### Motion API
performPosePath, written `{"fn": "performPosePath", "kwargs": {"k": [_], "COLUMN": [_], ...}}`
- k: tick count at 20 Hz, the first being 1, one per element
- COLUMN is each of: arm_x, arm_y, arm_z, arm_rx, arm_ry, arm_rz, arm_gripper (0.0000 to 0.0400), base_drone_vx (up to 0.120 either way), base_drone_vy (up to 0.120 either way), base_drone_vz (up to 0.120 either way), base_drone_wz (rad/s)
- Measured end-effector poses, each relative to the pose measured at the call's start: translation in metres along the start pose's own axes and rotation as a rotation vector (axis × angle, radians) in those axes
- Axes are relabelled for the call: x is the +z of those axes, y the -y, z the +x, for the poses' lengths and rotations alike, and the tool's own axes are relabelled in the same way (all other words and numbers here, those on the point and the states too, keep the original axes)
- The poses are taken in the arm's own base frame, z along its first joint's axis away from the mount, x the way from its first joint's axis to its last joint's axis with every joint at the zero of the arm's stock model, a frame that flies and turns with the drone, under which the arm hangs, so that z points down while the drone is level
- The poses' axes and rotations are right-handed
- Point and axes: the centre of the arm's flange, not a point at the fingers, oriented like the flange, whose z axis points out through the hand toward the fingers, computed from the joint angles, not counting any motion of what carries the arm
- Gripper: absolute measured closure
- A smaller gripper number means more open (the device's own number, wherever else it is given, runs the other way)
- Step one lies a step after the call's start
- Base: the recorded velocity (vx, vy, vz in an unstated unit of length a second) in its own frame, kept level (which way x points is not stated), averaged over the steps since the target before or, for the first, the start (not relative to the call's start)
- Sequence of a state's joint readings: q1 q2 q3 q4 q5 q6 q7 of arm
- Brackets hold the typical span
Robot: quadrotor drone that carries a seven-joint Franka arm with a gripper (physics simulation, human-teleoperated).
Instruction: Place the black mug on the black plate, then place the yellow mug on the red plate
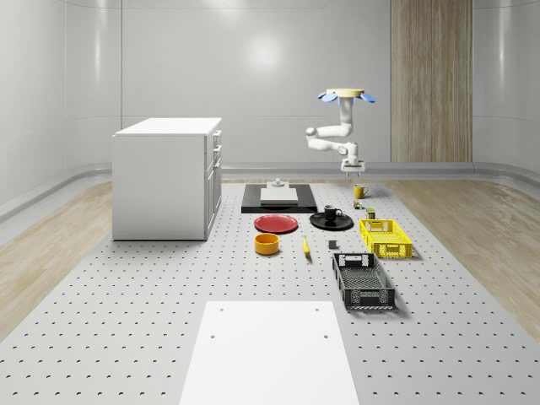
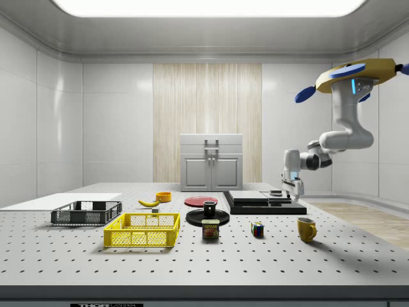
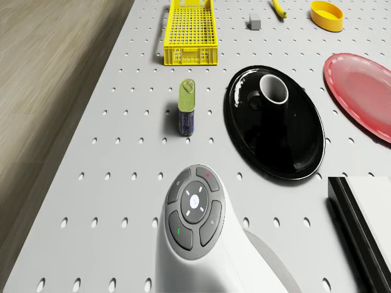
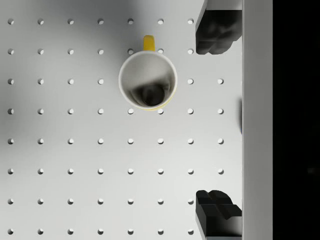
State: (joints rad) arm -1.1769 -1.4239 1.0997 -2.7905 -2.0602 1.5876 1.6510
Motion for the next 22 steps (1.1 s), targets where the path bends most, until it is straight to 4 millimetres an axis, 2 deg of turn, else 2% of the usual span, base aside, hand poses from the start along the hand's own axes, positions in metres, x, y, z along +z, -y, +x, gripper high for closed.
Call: {"fn": "performPosePath", "kwargs": {"k": [5, 9, 16, 22], "arm_x": [0.0000, 0.0000, 0.0000, 0.0000], "arm_y": [0.0000, 0.0000, 0.0000, 0.0000], "arm_z": [0.0000, 0.0000, 0.0000, 0.0000], "arm_rx": [0.000, 0.000, 0.000, 0.000], "arm_ry": [0.000, 0.000, 0.000, 0.000], "arm_rz": [0.000, 0.000, 0.000, 0.000], "arm_gripper": [0.0000, 0.0000, 0.0000, 0.0000], "base_drone_vx": [-0.120, -0.120, -0.006, 0.000], "base_drone_vy": [0.000, 0.120, 0.000, 0.000], "base_drone_vz": [-0.088, 0.000, 0.000, -0.087], "base_drone_wz": [0.000, 0.000, 0.000, 0.000]}}
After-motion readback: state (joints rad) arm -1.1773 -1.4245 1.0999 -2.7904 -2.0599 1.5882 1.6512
